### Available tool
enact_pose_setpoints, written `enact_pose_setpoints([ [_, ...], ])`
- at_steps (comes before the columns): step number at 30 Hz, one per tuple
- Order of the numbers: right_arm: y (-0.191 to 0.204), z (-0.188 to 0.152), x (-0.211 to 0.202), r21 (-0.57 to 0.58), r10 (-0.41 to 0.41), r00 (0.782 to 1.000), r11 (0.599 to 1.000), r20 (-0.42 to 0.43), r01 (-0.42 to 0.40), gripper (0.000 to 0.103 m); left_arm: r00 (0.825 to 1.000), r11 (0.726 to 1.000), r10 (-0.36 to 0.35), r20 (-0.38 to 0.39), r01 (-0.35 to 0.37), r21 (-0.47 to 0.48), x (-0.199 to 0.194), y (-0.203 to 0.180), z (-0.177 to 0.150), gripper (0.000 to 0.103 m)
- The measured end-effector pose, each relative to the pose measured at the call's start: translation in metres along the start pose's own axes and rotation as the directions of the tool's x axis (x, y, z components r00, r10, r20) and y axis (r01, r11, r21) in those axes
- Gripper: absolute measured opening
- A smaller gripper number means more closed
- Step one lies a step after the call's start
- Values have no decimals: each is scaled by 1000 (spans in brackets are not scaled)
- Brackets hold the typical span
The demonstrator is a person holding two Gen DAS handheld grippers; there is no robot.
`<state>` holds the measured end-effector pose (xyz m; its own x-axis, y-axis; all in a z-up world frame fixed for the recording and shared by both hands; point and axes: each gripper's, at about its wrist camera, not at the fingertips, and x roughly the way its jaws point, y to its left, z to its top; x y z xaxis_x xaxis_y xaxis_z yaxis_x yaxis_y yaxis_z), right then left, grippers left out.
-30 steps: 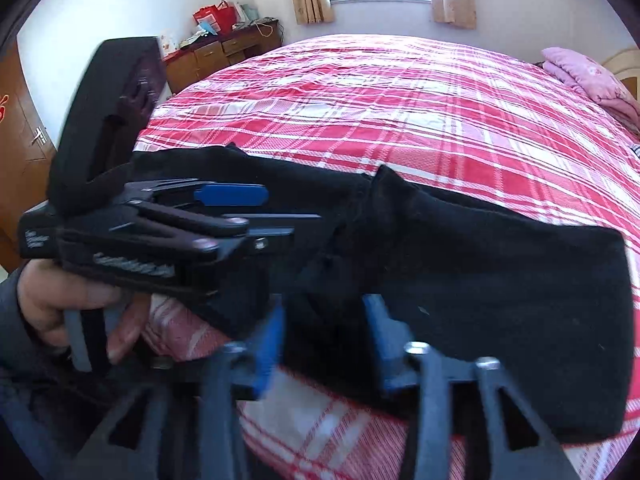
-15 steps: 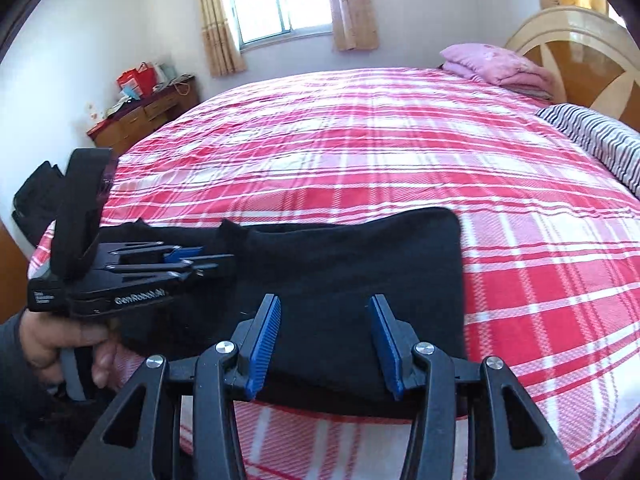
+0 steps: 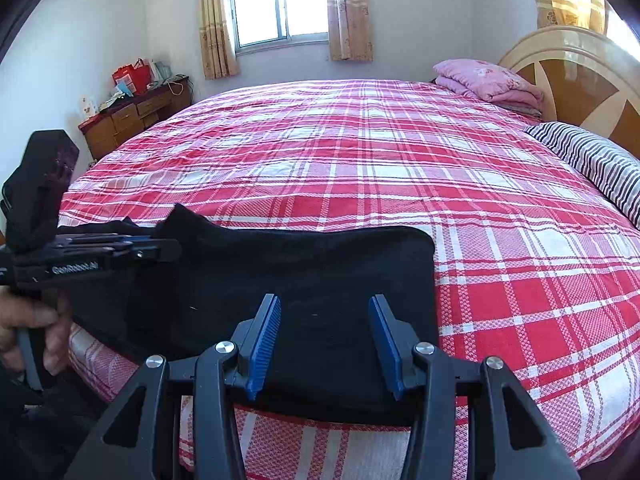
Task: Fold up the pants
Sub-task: 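Close the left gripper on the other end of the pants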
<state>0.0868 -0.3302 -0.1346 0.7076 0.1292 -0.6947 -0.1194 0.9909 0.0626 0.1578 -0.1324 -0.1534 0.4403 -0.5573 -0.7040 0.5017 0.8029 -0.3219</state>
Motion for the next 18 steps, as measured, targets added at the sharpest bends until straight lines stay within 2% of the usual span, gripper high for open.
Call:
enact_pose_setpoints([
  [1,0,-1,3,-3,0,1000,1000,-12,0,48,1000,1000,20,-7,-20,6,3,1,0,12],
  [6,-5,-8,13,-13,-3,999,1000,-34,2,48,998,999,23,-59,-24,-22,28,12,-9,12],
  [11,-10,-3,-1,-2,-27,1000,1000,9,27,48,1000,1000,7,-28,-8,-27,18,14,-9,12],
  [13,-11,-3,3,1,-4,999,1000,-31,4,48,1000,999,10,-19,-10,-31,14,17,-9,12],
  [15,-11,-8,18,-16,-23,995,1000,-97,22,49,999,1000,8,-31,-9,-23,18,17,-11,14],
  [16,-9,-11,21,-38,-38,995,999,-87,35,49,999,1000,21,-38,-21,-20,21,17,-13,19],
  [18,-3,-13,19,-82,-64,996,995,-60,59,50,999,999,22,-33,-22,-23,21,18,-16,19],
])
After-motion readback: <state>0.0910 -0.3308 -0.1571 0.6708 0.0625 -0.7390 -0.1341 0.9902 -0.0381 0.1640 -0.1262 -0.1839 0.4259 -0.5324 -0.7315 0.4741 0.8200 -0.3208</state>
